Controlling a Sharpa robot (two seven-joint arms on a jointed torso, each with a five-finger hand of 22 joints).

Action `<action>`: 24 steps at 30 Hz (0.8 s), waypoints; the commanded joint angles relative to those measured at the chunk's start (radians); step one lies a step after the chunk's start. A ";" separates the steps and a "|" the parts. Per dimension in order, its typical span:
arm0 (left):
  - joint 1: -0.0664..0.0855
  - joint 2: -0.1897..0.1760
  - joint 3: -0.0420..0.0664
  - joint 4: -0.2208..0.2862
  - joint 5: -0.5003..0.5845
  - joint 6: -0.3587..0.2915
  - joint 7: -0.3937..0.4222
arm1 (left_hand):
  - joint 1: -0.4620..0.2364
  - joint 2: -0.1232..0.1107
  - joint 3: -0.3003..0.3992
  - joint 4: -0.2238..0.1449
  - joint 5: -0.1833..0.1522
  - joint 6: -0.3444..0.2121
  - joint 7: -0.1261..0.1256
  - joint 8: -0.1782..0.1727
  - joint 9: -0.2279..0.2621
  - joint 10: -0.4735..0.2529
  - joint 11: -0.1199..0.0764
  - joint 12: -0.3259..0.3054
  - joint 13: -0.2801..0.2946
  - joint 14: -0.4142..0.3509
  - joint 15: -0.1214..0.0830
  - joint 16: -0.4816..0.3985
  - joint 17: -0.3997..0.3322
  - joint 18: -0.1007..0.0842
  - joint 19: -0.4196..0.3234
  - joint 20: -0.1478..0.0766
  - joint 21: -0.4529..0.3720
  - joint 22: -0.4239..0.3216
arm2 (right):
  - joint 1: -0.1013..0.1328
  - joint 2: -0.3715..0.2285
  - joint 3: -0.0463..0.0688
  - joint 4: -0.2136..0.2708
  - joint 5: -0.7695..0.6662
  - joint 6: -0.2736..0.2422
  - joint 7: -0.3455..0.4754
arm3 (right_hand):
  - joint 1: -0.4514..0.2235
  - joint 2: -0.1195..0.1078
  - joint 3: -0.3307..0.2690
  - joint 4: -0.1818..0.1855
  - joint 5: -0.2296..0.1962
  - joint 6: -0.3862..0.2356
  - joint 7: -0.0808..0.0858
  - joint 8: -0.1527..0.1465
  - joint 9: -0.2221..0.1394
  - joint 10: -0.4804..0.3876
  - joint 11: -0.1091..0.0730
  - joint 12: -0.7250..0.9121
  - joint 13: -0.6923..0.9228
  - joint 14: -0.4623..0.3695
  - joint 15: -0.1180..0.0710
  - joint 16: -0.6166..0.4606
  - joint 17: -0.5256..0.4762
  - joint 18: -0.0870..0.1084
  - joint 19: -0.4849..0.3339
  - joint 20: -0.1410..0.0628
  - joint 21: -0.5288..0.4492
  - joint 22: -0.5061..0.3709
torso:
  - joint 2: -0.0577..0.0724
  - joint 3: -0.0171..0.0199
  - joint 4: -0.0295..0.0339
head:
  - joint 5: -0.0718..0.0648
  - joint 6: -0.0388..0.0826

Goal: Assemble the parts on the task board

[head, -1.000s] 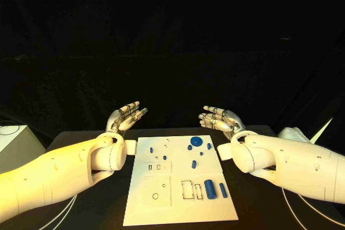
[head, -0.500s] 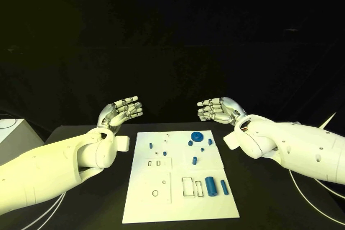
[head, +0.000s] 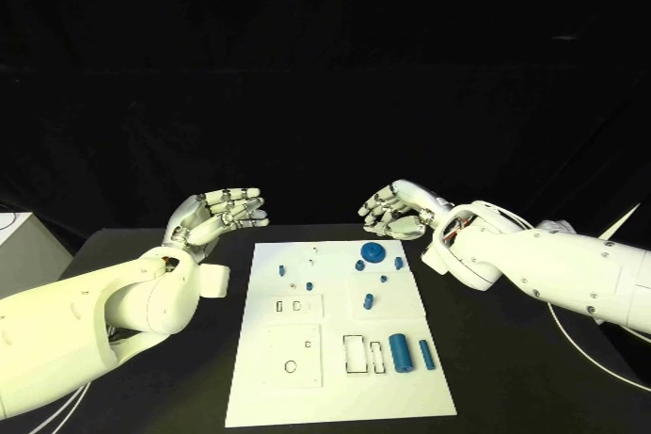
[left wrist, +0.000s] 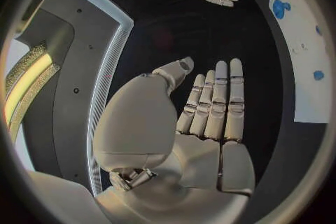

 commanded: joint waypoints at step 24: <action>0.012 -0.074 0.008 0.162 -0.003 0.032 -0.037 | -0.023 -0.008 -0.006 -0.020 -0.003 -0.003 0.012 -0.009 -0.002 -0.001 0.006 -0.029 -0.002 -0.002 -0.001 0.051 0.104 -0.008 -0.088 -0.017 0.208 0.146 | -0.001 0.045 -0.002 -0.032 -0.530 0.174 -0.259 | 0.001 -0.089 -0.031 0.063 -0.010 0.009 -0.029 -0.048 0.054 -0.091 -0.021 0.014 0.004 0.206 -0.034 1.010 0.936 -0.075 0.267 -0.045 0.907 0.926 | 0.068 -0.0182 0.0505 | -0.043 -0.003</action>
